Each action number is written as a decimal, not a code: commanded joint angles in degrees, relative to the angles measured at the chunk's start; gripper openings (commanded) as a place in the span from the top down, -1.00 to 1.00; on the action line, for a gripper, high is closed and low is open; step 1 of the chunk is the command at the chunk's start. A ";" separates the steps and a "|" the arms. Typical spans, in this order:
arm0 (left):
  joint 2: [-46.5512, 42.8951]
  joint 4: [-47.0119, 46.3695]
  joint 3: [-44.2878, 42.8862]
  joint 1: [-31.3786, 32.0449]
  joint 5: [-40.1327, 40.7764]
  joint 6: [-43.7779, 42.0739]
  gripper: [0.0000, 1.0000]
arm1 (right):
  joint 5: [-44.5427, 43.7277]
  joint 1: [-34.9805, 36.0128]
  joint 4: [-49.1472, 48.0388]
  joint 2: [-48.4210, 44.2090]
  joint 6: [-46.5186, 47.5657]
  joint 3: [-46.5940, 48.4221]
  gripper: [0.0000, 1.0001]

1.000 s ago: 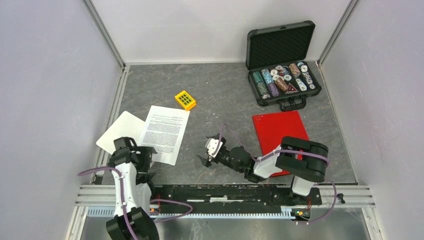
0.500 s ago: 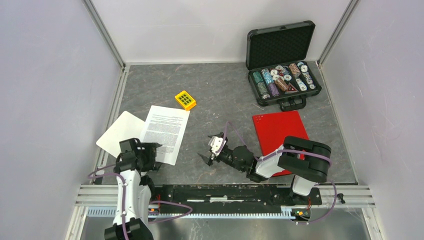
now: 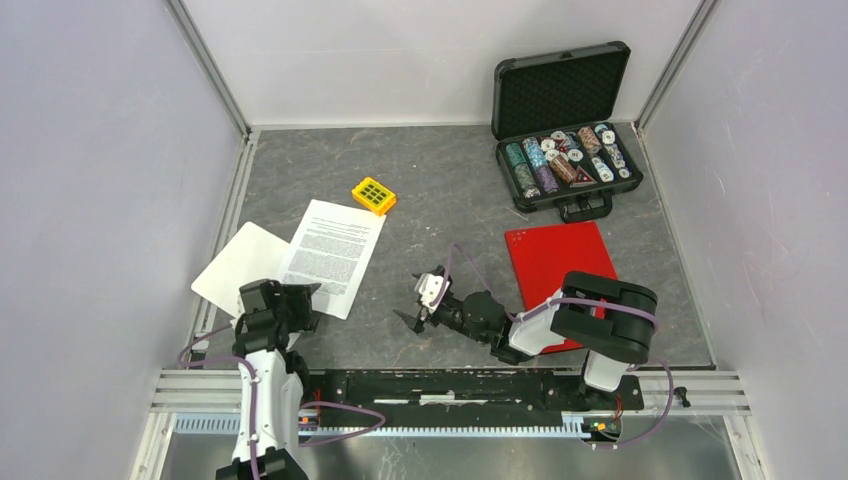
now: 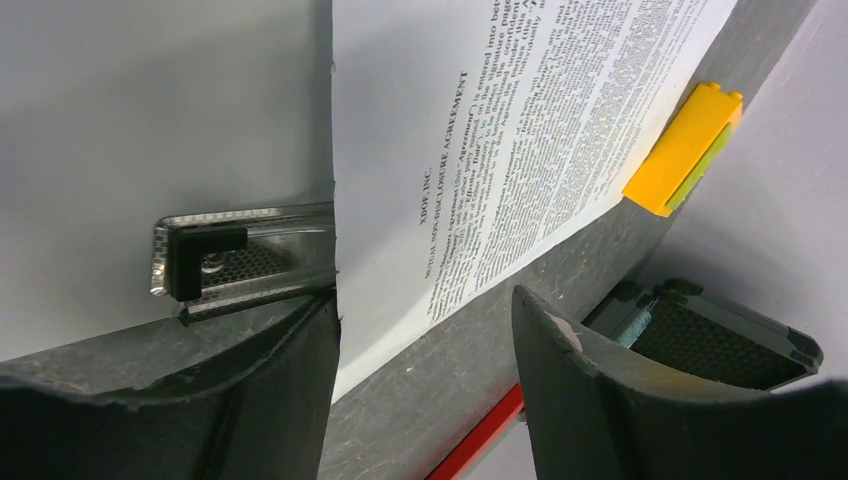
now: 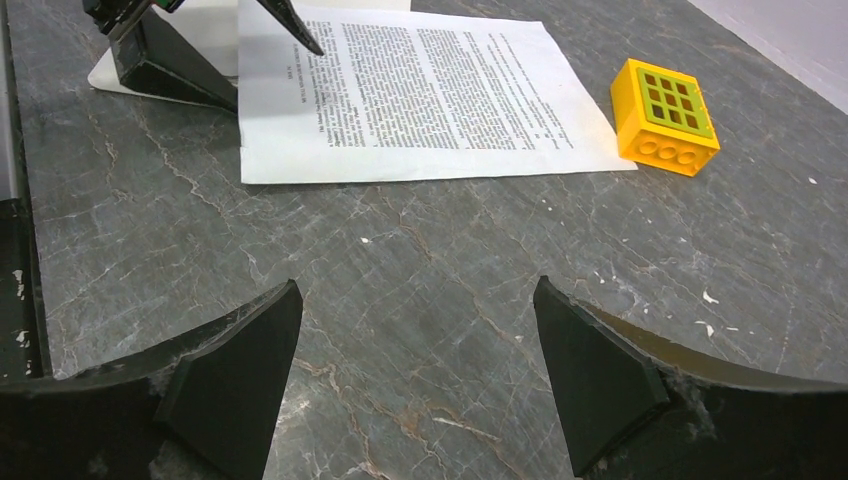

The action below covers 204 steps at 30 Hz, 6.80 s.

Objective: Put the files into the folder

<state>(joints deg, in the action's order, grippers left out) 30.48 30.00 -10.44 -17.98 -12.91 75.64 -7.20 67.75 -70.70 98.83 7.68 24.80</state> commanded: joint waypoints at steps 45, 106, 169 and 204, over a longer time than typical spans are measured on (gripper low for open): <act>2.43 -19.08 -12.02 1.08 5.95 -8.91 0.96 | 4.28 -0.43 24.36 7.77 -16.36 22.73 -0.76; 11.31 3.90 -50.47 1.19 -9.53 -29.67 0.96 | -10.40 -1.01 45.53 7.05 -0.91 18.64 0.21; 39.58 23.44 -47.92 30.90 -0.05 -58.75 0.93 | -20.39 -16.08 78.91 -17.38 -43.26 18.21 -0.42; 47.49 15.44 -44.57 30.90 -6.66 -61.40 0.93 | -17.69 -16.71 76.73 -10.31 -33.93 18.50 0.19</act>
<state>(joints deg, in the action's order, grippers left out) 77.76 46.54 -54.50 12.88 -20.82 16.38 -24.93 52.12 6.94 90.26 -28.38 43.59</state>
